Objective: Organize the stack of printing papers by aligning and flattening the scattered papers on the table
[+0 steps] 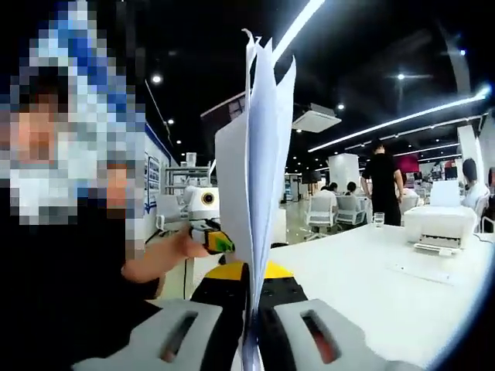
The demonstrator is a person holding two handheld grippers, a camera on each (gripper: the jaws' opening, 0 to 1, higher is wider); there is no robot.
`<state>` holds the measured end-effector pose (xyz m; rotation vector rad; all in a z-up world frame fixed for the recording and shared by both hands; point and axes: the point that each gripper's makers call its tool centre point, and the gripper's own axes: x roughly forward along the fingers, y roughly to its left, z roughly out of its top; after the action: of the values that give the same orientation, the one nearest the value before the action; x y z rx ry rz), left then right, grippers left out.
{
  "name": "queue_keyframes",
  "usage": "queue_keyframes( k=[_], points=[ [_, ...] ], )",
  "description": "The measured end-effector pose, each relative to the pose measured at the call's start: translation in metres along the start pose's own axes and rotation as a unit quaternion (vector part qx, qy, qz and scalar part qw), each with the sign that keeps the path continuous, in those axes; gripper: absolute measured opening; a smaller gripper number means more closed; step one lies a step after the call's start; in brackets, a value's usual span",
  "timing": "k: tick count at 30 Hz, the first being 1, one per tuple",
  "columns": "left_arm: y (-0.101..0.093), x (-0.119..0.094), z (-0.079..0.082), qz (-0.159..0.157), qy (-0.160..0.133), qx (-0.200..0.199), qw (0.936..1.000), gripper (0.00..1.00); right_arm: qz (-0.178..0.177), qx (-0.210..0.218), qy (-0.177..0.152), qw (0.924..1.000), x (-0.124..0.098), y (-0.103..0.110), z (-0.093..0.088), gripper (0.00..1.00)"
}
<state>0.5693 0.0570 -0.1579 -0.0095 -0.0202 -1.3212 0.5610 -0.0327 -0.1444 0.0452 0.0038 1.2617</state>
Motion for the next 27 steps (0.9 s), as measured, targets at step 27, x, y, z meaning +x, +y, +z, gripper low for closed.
queue_keyframes(
  k=[27],
  points=[
    [0.030,-0.001,-0.041,0.110,-0.002,0.096,0.9893,0.07,-0.080,-0.051,0.003,0.9955,0.003,-0.029,-0.036,0.00]
  ],
)
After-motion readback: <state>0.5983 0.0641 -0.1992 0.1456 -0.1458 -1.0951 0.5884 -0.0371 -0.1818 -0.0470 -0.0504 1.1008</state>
